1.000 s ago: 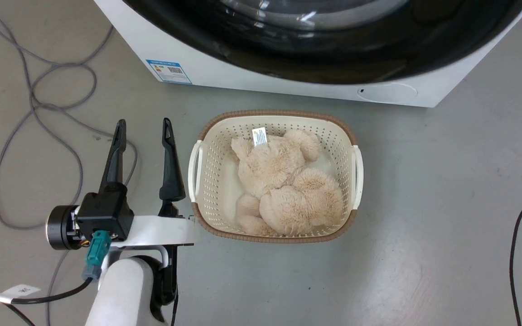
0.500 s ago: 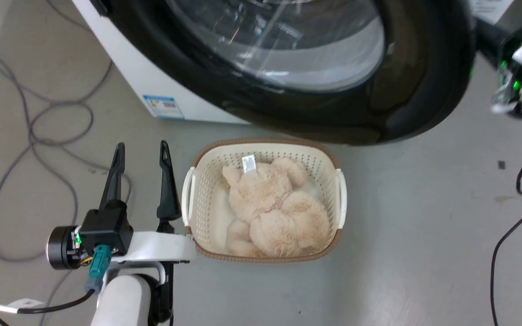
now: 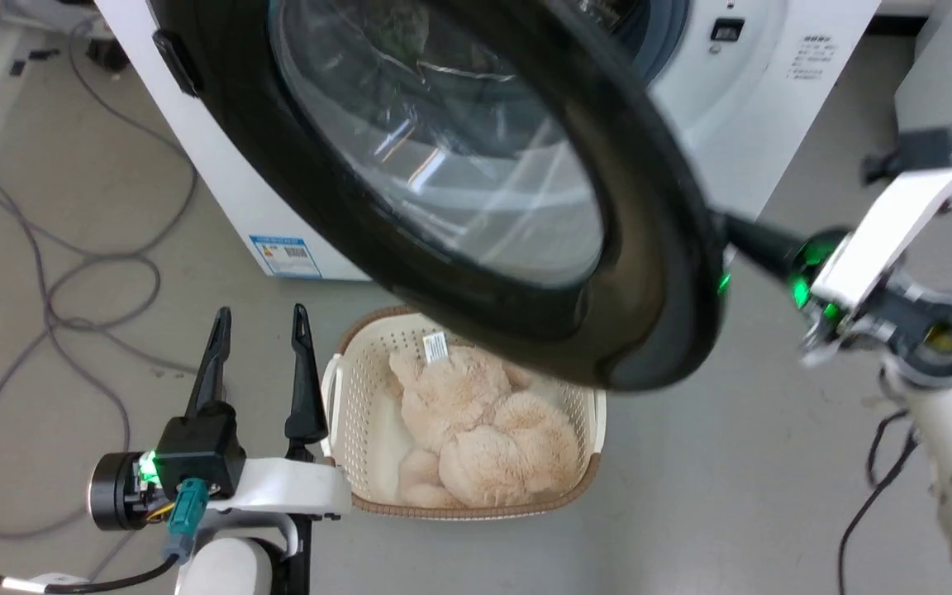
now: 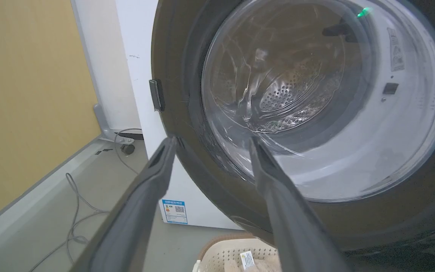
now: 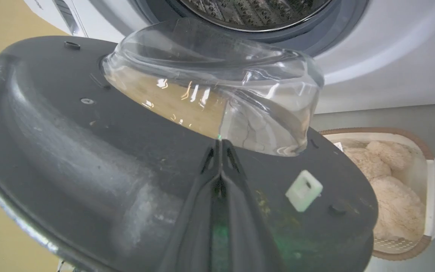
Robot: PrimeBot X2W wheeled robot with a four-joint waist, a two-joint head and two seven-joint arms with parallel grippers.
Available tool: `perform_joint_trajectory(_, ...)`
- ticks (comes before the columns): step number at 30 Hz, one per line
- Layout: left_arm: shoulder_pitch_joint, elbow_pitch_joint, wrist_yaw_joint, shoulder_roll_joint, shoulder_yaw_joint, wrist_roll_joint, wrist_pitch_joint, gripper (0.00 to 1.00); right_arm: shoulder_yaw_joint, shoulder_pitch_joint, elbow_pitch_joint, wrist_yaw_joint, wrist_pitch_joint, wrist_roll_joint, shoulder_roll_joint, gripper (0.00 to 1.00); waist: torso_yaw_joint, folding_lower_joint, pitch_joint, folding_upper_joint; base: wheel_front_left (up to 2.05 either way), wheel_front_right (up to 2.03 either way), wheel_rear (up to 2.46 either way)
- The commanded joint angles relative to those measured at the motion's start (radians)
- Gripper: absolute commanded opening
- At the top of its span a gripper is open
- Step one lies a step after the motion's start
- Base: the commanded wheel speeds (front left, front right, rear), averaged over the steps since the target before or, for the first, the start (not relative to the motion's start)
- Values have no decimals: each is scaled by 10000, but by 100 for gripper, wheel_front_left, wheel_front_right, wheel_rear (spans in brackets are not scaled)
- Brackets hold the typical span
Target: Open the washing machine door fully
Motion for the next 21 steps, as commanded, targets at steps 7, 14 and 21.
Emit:
perform_joint_trajectory(7, 414, 116, -88, 12, 55, 149, -53, 100, 511, 1456, -1530, 14, 243, 222, 367, 0, -41, 0, -505, 0, 0, 0, 0)
perform_joint_trajectory(14, 625, 205, -124, 12, 35, 145, -53, 100, 1139, 2657, -2943, 14, 473, 280, 582, 0, -13, 0, -800, 0, 0, 0, 0)
perform_joint_trajectory(21, 803, 287, -127, 12, 21, 144, -53, 100, 1622, 3553, -3693, 14, 481, 380, 916, 0, 21, 0, -1051, 0, 0, 0, 0)
